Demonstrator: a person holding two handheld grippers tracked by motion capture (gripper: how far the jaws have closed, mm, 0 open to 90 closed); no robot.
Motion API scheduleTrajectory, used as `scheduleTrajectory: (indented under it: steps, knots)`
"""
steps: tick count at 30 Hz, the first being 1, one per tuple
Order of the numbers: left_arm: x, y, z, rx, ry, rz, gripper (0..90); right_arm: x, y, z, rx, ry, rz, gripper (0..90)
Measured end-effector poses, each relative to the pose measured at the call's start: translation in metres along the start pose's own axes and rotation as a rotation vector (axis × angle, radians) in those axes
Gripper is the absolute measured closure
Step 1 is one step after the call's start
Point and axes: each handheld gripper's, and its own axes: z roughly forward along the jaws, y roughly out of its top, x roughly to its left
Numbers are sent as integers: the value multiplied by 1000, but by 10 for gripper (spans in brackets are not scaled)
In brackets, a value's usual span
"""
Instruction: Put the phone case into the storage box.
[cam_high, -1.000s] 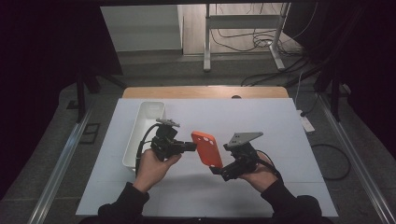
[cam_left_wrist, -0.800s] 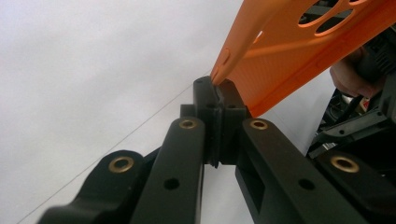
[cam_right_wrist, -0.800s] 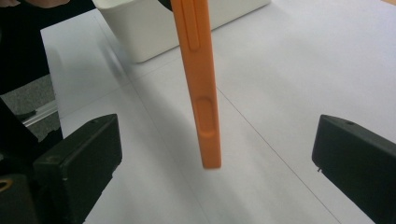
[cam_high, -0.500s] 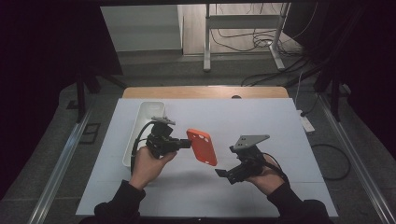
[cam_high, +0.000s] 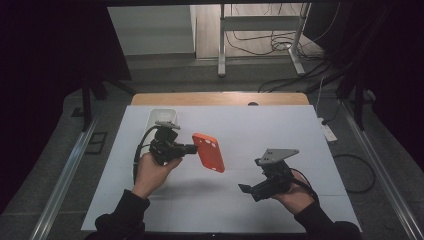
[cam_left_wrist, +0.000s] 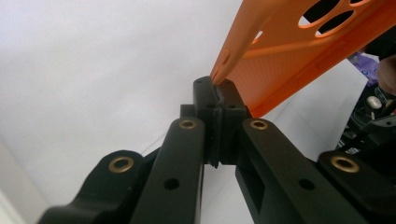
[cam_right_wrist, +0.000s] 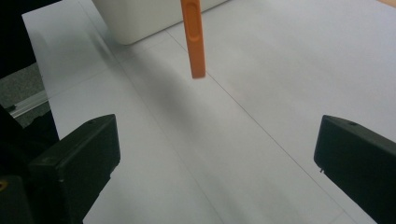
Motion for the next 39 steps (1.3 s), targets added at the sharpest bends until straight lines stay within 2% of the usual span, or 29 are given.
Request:
scheduleTrajectory:
  steps: [9,16,29,39]
  knots:
    - [10,5,-10,-4,31,-4,890,-3,-9,-14,-16,-37,17,3]
    - [19,8,-15,1,18,-28,890,-7,-19,-24,-21,-61,43,0]
    - [26,17,-22,16,44,-29,890,-13,-35,-38,-14,-112,89,0]
    - [36,24,-28,25,68,-45,890,-22,-50,-55,-29,-150,126,0]
